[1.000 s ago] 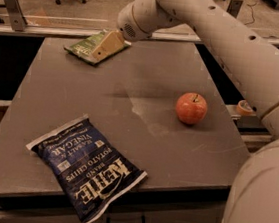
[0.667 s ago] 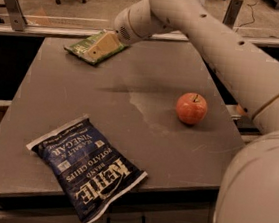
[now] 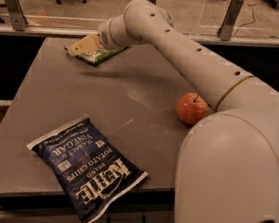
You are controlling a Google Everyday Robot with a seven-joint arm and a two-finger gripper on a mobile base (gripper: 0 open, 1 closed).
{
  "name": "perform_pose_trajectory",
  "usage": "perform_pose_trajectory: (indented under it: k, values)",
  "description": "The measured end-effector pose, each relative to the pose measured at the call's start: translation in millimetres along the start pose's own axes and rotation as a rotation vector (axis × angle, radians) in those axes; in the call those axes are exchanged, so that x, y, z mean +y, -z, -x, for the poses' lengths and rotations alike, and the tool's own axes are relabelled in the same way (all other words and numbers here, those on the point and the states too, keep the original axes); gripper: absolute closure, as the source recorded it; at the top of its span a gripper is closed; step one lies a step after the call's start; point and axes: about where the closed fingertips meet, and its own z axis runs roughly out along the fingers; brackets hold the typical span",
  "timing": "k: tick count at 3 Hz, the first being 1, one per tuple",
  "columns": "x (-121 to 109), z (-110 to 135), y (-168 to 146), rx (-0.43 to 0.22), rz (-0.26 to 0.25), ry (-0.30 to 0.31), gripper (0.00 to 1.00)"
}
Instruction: Move green jalapeno chip bag near apple
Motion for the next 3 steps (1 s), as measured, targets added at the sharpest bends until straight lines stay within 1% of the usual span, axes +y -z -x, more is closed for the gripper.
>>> perform_pose_trajectory:
  k: [1, 2, 3]
  values:
    - [-5.9, -6.5, -17.7, 0.026, -0.039, -0.093, 0.00]
    - [-9.9, -19.3, -23.5, 0.073, -0.074, -0.124, 0.00]
    - [-16.5, -30.2, -23.5, 0.120, -0.106, -0.116, 0.18]
